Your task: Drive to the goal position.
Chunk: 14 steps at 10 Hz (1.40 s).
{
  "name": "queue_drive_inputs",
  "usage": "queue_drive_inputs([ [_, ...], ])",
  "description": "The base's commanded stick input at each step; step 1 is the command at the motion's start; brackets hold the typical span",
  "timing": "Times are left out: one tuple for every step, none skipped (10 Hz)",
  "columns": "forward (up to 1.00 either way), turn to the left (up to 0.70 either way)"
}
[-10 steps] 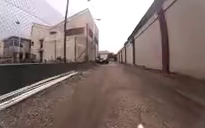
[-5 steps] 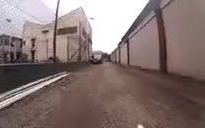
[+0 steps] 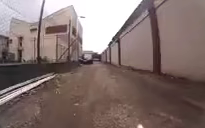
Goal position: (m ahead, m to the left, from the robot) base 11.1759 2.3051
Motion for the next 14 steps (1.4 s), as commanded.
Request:
queue_drive_inputs([
  [0.70, 0.00],
  [0.70, 0.00],
  [0.70, -0.09],
  [0.70, -0.31],
  [0.70, -0.35],
  [0.70, -0.30],
  [0.70, -0.08],
  [0.70, 0.00],
  [0.70, 0.00],
  [0.70, 0.00],
  [0.70, 0.00],
  [0.70, 0.00],
  [0.70, 0.00],
  [0.70, 0.00],
])
